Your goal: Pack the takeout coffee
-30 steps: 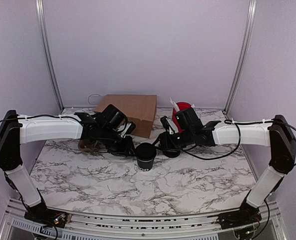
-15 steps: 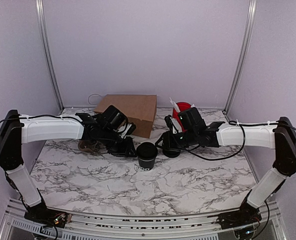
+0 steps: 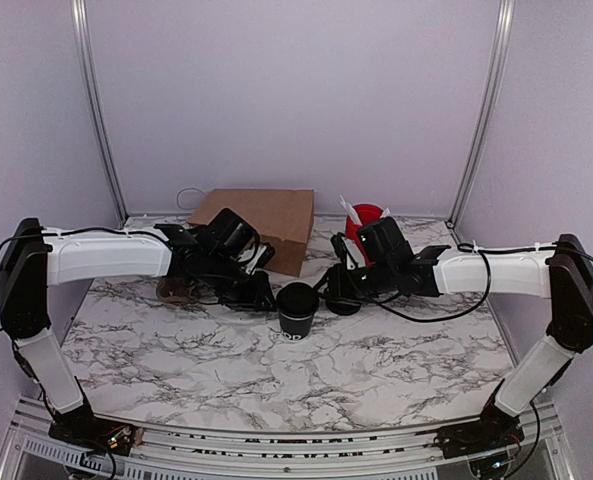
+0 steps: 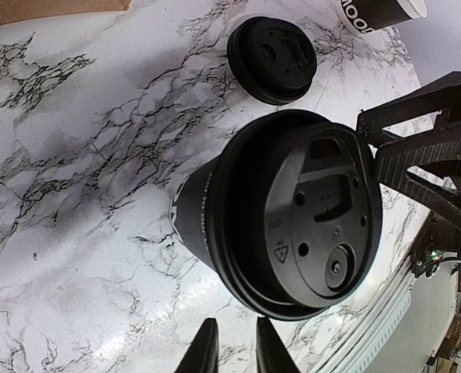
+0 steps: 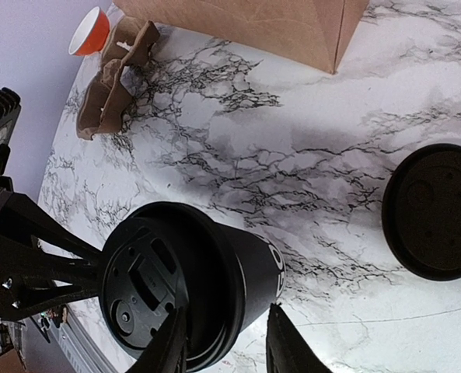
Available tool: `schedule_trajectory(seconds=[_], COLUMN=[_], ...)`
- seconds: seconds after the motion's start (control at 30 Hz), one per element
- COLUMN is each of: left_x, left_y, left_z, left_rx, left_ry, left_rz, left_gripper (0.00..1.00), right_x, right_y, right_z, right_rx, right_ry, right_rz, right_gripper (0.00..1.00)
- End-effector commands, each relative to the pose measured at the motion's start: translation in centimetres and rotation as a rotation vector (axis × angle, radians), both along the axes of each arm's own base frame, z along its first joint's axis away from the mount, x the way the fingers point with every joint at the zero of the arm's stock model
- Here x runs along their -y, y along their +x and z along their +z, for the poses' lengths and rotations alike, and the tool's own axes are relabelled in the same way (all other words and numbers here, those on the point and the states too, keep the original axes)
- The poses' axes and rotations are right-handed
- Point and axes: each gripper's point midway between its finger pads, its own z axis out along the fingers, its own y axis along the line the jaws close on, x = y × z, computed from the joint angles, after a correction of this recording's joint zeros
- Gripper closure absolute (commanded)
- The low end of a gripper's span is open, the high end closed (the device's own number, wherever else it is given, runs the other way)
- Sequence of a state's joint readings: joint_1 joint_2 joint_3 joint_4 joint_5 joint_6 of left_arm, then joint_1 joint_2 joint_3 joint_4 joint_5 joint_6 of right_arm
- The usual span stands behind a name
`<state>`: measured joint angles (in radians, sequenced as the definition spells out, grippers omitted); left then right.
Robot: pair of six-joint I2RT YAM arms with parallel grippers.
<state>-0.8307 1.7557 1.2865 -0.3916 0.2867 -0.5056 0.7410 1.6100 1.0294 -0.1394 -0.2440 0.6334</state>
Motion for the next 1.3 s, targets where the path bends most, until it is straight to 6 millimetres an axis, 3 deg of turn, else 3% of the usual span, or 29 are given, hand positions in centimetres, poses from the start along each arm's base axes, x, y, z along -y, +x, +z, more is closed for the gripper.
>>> schedule_trajectory(seconds=[0.0,0.37,0.67,0.97,1.27], left_x=[0.5,0.0,-0.7,-1.9,-3.9], left_y=[0.7,1.7,2.7,3.2,3.2], left_z=[0.2,0.2,0.3,0.6,0.8], left_rx=[0.022,0.024,0.032,0.039,0.038], left_ry=[0.010,0.017,0.014,0.015,0.023], left_rz=[-0.014,0.001,0.007,0.031,0.074], left_gripper=[0.83,0.83,0.83,0.83,0.83], right_x=[0.4,-1.0,-2.8,-2.4,-1.3], right_y=[0.1,-1.4,-3.4,-2.3,-1.1], right_z=[-1.1,1.0,1.4,3.7,4.4], right_rx=[-0.028,0.003,-0.007,0.050,0.055], right_ry=[-0.009,-0.004,0.004,0.020,0.055], right_rz=[-0.021,-0.010,-0.016,-0.058,-0.086], right_gripper=[0.68,0.70,0.67,0.57,0.56])
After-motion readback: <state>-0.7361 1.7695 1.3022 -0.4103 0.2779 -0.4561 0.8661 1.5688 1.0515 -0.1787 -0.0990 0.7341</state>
